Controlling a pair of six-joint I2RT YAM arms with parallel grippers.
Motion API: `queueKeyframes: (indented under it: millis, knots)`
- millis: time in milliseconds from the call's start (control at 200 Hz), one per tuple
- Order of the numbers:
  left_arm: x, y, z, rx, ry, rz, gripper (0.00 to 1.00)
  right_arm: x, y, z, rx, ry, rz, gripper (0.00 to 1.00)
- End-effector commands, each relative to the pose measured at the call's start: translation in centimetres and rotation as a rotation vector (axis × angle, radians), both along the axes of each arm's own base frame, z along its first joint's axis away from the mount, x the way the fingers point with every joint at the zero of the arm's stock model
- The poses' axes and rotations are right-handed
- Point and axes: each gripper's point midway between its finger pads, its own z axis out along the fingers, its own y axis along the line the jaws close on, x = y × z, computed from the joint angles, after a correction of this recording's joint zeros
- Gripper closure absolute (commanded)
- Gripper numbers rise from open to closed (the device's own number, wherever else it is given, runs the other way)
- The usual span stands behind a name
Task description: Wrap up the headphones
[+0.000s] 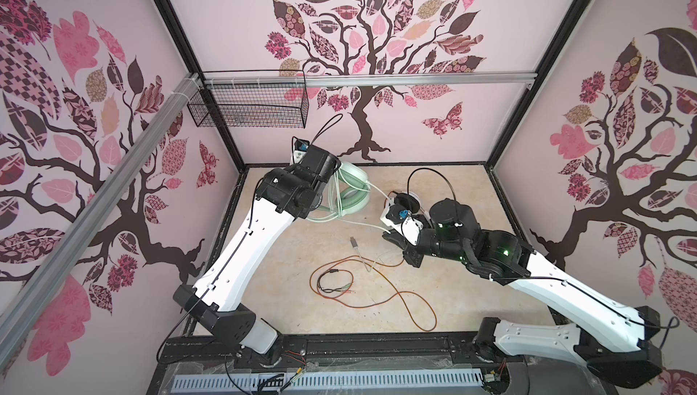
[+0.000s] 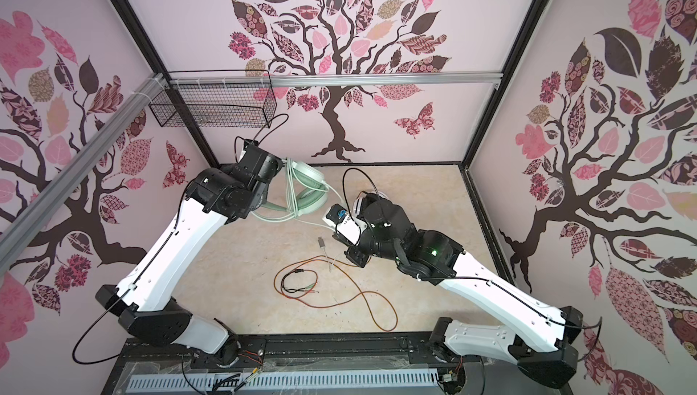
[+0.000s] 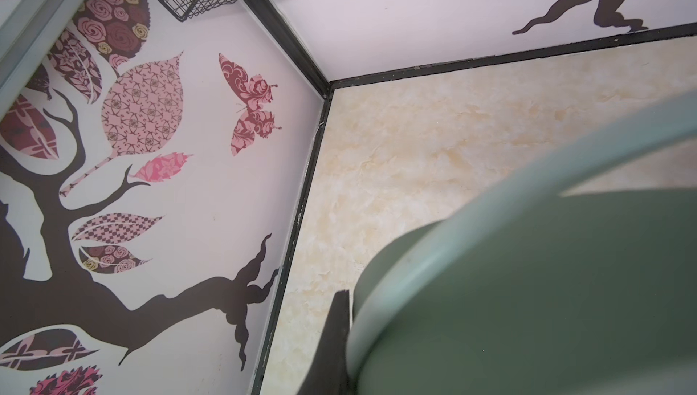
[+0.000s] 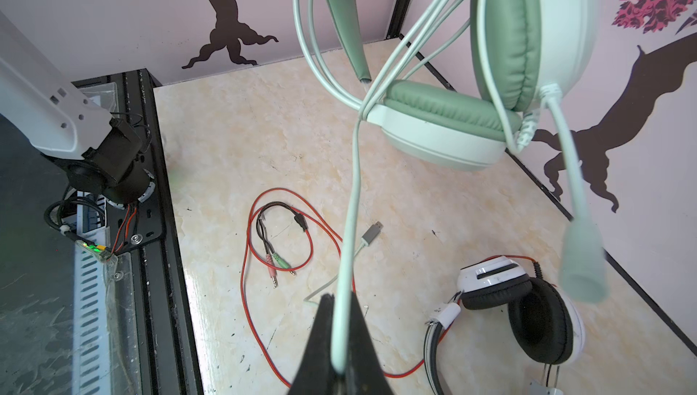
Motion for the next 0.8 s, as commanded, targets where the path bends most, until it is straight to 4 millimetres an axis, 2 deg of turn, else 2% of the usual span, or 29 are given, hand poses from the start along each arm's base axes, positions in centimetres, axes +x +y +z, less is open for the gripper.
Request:
queueKeyframes:
  millis: [0,235,495,665,790]
  knots:
    - [0.6,0.7,1.3,-0.031,-0.1,0.055,1.0,-0.9,-0.3,2.5,0.024,-0.025,0.025,1.0]
    - [0.6,1.4,-0.2,0.058,-0.045,0.093,1.0,-0.9,1.1,2.3,-0.083,-0.063,0.037,1.0]
    - [0.3,1.4,-1.5,0.125,0.016,0.093,1.0,2.5,2.0,2.8,-0.212,-0.203,-0.065,1.0]
    - [0.0,1.9,-3.0,0.18,0.05,0.102,1.0,5.4,1.4,3.5,-0.352,-0.364,-0.205,1.0]
    - [-0.4,2.6,-3.7,0.234,0.062,0.122,1.0,6.9,0.8,4.4,-0.419,-0.464,-0.283,1.0]
